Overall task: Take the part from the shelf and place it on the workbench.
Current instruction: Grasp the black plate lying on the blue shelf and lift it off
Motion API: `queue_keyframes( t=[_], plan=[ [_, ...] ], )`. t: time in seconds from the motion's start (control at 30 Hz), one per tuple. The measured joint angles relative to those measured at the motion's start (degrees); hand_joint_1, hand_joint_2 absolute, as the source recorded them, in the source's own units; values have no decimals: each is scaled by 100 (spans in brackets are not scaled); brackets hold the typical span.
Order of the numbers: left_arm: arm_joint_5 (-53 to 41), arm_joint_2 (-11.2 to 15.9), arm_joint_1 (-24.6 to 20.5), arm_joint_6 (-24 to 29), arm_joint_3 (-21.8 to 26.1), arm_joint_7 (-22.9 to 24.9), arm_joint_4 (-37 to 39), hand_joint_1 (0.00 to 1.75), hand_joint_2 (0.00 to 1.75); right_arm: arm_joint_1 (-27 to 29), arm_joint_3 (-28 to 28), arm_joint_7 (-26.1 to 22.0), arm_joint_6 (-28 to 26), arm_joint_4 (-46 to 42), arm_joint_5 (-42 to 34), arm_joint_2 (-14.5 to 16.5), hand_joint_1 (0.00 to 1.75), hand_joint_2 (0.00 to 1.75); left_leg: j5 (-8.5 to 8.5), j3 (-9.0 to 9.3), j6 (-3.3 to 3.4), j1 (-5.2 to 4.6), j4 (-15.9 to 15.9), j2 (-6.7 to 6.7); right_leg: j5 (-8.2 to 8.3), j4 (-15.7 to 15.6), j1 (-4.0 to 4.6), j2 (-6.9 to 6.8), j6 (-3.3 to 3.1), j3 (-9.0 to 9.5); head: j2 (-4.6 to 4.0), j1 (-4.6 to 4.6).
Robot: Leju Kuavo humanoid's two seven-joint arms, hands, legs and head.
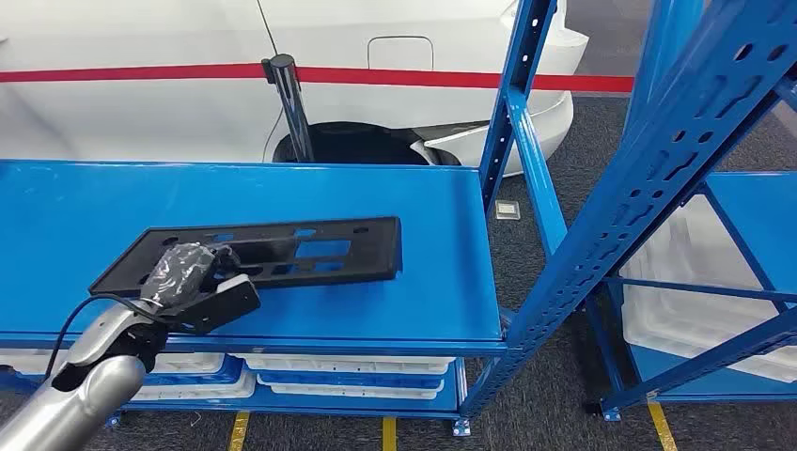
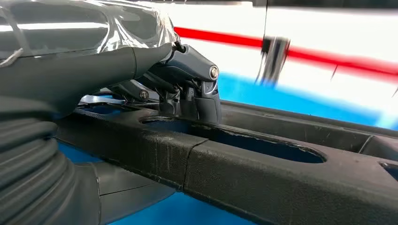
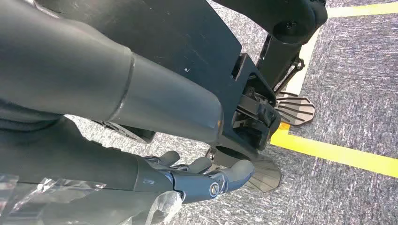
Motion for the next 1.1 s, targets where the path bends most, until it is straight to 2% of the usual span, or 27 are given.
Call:
queue_keyframes(
  t=[0.13,0.23,0.33,0.47,0.63,0.73,0.8,0.83,0.87,0.93,0.97,1.0,1.03,1.07,1.1],
  plan=[
    [1357,-84,97,1028,408,-668,-236,175,175,-1,0,-1,0,0,-11,-2,0,0,0,9,0,0,0,3,-2,-1,0,0,-4,-7,0,0],
    [2358,-205,162,1414,711,-1101,-540,175,175,-1,1,10,0,0,-11,-2,0,0,0,10,0,0,1,3,-2,-1,-1,1,-4,-7,0,0],
    [2991,-340,163,1752,1060,-1299,-997,175,175,0,2,14,0,0,-23,-2,0,0,0,11,0,0,1,4,-1,-1,0,1,-3,-4,0,0],
    [3193,-502,166,2091,1403,-1480,-1503,175,175,-1,2,15,0,0,-31,-2,0,0,0,12,0,1,1,4,-1,-1,1,1,-3,-2,0,0],
    [3029,-789,137,2872,1739,-1626,-2273,175,175,-1,4,16,-1,1,-45,16,0,0,-16,2,22,-29,25,3,5,-13,-29,0,13,7,0,0],
    [2681,-960,107,3250,1799,-1605,-2745,175,175,-3,4,16,0,1,-55,45,0,0,-32,-4,66,-59,47,3,11,-25,-57,-2,59,18,0,0],
    [2533,-1027,111,3360,1792,-1598,-2960,175,175,-5,4,16,-1,1,-58,55,0,0,1,13,125,-58,7,12,-7,-14,-75,-5,100,23,0,1],
    [2495,-1061,117,3392,1789,-1600,-3053,175,175,-8,4,16,-1,1,-59,56,0,0,27,25,154,-47,-25,20,-79,74,-77,-13,109,-11,0,2],
    [2471,-1097,123,3421,1784,-1606,-3142,175,175,-11,4,16,-1,1,-60,57,0,0,47,35,178,-32,-57,30,-224,276,-73,-21,109,-95,0,3],
    [2457,-1167,139,3468,1775,-1618,-3287,175,175,-14,4,20,-1,2,-61,57,0,0,62,38,200,-28,-75,44,-653,1054,-61,-34,108,-440,0,4],
    [2457,-1194,152,3481,1771,-1620,-3340,175,175,-14,4,21,-1,4,-61,57,0,0,65,35,204,-33,-75,48,-818,1461,-57,-34,113,-622,0,4],
    [2459,-1217,165,3488,1768,-1620,-3380,175,175,-13,4,23,-1,6,-61,57,0,0,69,31,202,-37,-74,50,-881,1727,-57,-35,116,-739,0,4],
    [2459,-1235,175,3494,1767,-1619,-3412,175,175,-13,4,23,-2,7,-61,57,0,0,75,29,197,-34,-73,49,-814,1747,-60,-36,116,-739,0,4],
    [2460,-1250,181,3504,1766,-1617,-3447,175,175,-13,4,23,-1,9,-61,56,0,0,82,28,186,-26,-71,47,-651,1537,-63,-37,113,-628,0,4],
    [2460,-1262,182,3520,1767,-1616,-3484,175,175,-15,4,23,-1,10,-61,55,0,0,93,28,166,-17,-68,43,-437,1121,-70,-38,108,-411,0,4]
  ],
)
